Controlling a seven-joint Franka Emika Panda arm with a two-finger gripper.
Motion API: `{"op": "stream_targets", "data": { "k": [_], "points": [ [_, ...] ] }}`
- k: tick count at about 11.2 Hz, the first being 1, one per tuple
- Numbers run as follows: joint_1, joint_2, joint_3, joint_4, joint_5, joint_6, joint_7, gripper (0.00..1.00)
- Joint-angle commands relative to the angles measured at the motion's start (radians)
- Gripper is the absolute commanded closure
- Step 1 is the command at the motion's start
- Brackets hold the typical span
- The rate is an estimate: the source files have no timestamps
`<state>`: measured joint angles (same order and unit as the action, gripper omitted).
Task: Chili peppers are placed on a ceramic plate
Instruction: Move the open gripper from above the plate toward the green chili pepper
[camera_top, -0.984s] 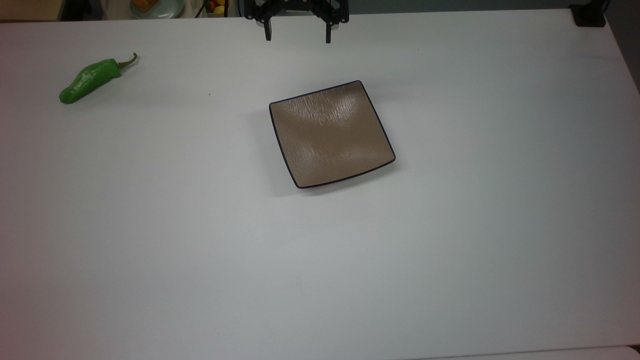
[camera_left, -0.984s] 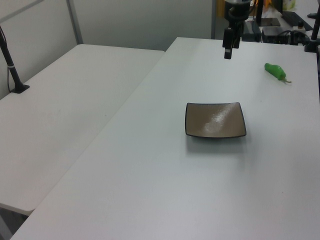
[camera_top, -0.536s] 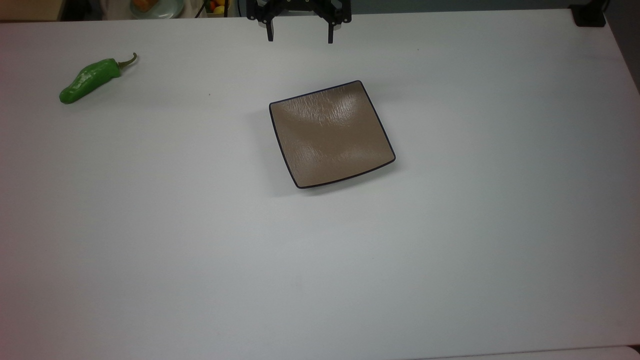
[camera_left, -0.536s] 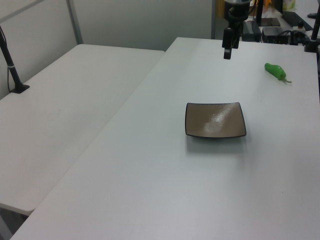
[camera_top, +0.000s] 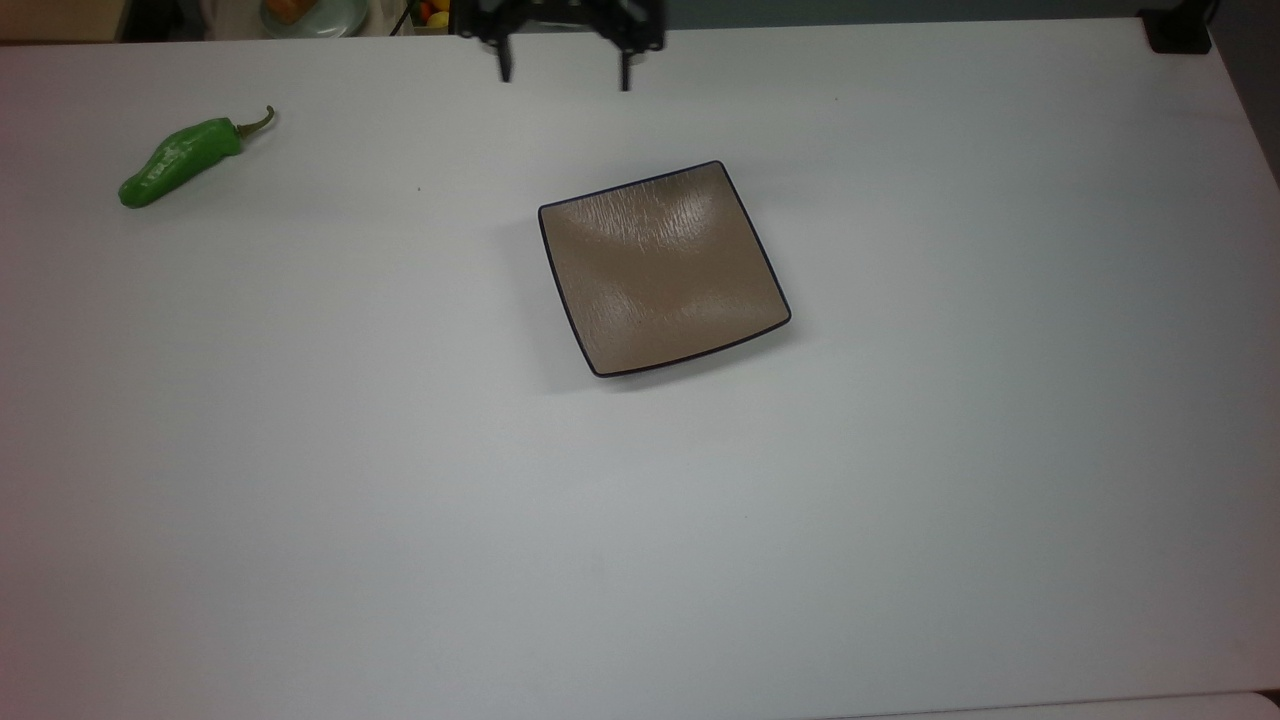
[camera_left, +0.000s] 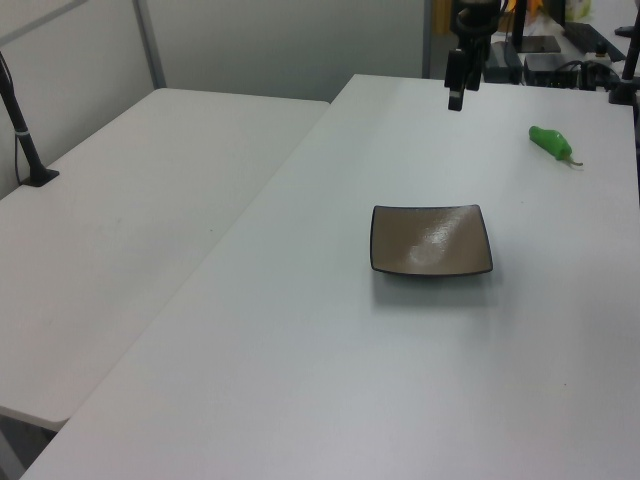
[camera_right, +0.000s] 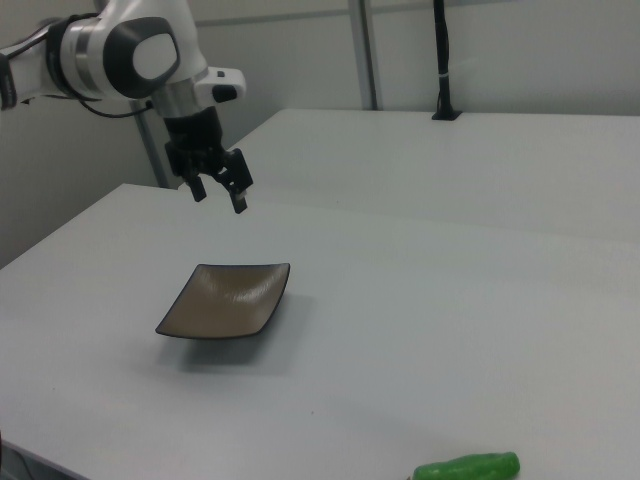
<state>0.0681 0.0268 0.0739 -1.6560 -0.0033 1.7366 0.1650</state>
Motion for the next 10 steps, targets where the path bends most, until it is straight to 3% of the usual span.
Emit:
{"op": "stream_targets", "data": {
  "k": [1,3,7,10],
  "points": [
    [-0.077,-0.002,-0.017,-0.005,0.002,0.02,-0.091,0.0],
    [-0.122,0.013,-0.058,-0.007,-0.006,0.018,-0.146,0.0],
    [-0.139,0.06,-0.23,-0.017,-0.006,0.046,-0.341,0.0],
    [-0.183,0.093,-0.296,-0.057,0.0,0.112,-0.432,0.0]
  ]
}}
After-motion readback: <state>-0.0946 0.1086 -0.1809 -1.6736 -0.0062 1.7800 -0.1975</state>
